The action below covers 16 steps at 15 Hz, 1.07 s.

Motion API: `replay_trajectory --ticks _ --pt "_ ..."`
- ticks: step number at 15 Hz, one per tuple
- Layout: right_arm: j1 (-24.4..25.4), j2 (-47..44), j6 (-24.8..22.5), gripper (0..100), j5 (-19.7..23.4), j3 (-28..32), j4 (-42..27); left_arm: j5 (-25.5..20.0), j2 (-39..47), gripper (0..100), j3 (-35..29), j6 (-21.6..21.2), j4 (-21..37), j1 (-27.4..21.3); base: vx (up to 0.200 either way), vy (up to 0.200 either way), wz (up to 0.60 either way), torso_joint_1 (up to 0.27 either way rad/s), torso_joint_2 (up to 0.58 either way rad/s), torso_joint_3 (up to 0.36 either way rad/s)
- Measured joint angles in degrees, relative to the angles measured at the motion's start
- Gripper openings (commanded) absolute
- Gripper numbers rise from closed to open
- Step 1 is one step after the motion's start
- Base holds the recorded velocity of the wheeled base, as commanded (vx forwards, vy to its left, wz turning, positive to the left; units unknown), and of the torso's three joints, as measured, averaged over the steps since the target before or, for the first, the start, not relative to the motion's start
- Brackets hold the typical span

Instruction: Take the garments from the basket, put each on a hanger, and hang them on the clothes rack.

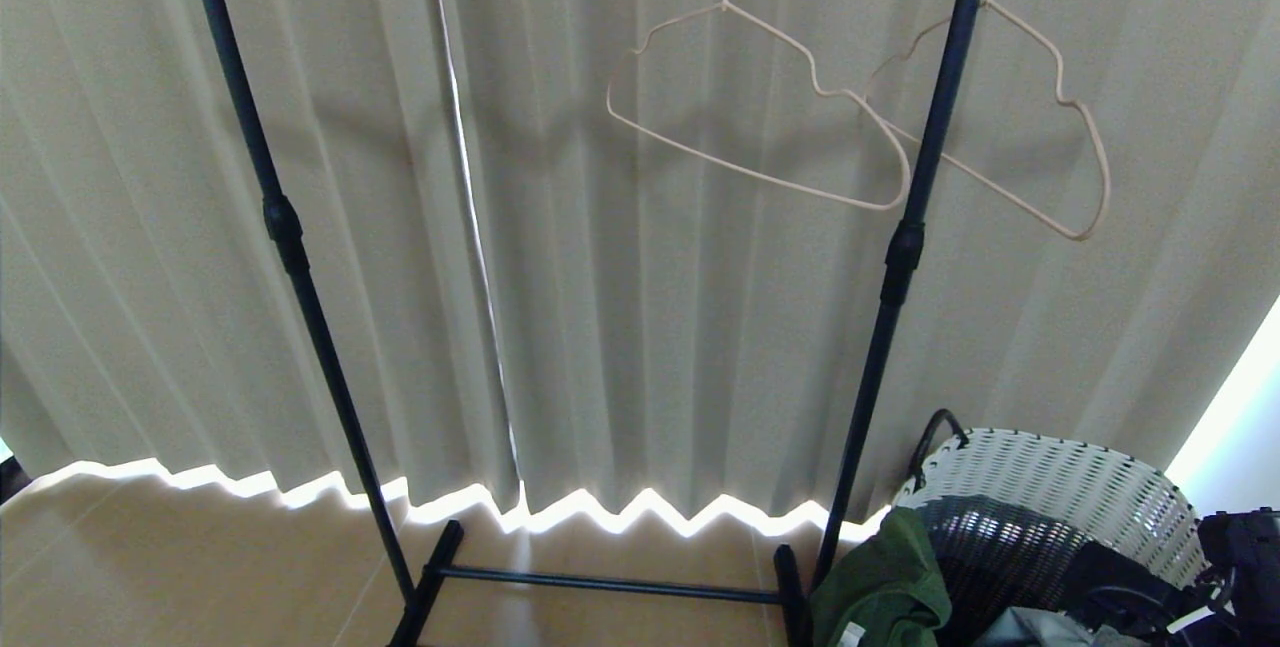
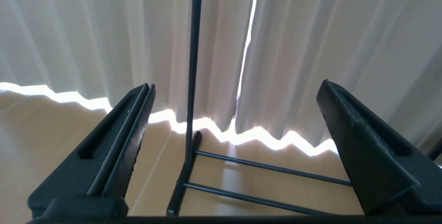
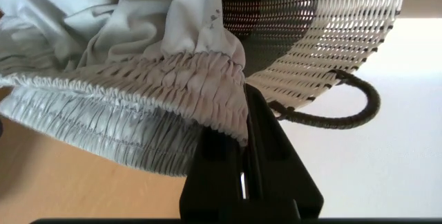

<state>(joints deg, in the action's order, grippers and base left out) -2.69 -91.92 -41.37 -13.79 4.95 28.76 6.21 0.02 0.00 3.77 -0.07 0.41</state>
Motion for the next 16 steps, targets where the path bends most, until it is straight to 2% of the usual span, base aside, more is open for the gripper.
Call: replay_trajectory --ticks 3,6,12,16 --pt "0.05 -0.56 0.00 0 -0.02 -3.00 5.95 0.00 0.00 100 0.00 0.00 0.00 0.02 0.000 0.000 0.00 0.000 0.00 0.000" --pt "0.16 -0.39 0.07 0 -0.20 -4.71 7.14 0.04 0.00 100 0.00 0.06 0.00 0.00 0.000 0.000 0.00 0.000 0.00 0.000" --pt "2.79 3.88 0.05 0 -2.00 -4.90 2.28 0.09 0.00 100 0.00 0.04 0.00 0.02 0.000 0.000 0.00 0.000 0.00 0.000" --pt "5.50 8.79 0.07 0 -2.28 -4.95 -4.68 0.04 0.00 100 0.00 0.04 0.00 0.00 0.000 0.000 0.00 0.000 0.00 0.000"
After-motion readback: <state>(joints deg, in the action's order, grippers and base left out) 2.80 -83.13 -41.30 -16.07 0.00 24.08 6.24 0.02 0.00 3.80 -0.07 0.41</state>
